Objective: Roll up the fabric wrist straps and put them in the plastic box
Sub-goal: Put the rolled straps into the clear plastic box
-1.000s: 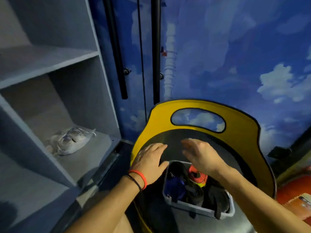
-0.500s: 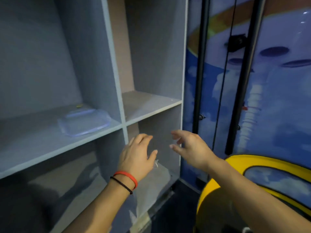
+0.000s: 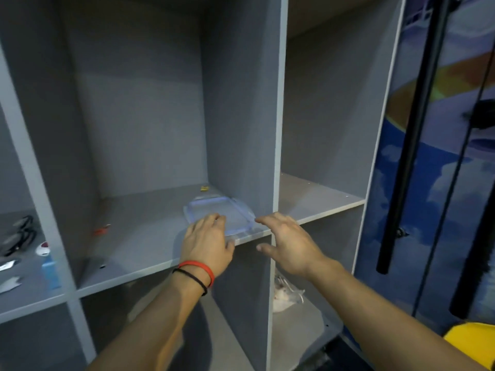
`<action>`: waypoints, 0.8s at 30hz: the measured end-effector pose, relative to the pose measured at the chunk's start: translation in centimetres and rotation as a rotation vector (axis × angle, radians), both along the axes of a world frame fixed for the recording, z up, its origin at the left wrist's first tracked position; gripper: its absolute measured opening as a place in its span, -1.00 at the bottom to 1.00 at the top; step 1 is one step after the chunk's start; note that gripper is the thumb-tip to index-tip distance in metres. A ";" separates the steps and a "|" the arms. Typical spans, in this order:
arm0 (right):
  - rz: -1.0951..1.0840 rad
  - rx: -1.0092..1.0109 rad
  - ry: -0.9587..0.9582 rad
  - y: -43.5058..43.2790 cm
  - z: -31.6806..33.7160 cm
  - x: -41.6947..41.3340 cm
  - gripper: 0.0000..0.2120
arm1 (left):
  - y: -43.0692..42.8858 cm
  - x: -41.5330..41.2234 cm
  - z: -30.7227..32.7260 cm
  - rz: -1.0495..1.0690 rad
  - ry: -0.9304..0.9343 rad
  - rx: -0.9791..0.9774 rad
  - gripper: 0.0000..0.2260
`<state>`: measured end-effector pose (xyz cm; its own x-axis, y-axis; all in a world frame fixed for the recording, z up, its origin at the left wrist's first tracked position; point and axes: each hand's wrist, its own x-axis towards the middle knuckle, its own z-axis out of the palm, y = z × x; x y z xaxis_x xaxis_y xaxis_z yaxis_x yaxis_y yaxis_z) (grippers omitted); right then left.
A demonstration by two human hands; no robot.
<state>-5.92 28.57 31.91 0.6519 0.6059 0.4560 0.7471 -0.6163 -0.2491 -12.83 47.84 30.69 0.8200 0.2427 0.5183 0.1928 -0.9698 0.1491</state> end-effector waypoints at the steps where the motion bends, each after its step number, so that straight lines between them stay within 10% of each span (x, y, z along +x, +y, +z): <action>1: 0.002 -0.005 0.008 0.4 -0.2 0.0 -0.41 | 0.5 0.1 -0.2 0.034 0.053 0.017 -0.54; 13: 0.010 -0.106 -0.162 -0.4 -2.3 -0.6 -0.34 | -0.5 -1.9 -3.6 -0.336 -0.201 0.171 -0.70; 24: -0.067 0.127 -0.233 -14.1 -4.7 -4.0 -0.80 | -14.9 -4.4 -1.8 -0.777 -0.458 0.334 -0.76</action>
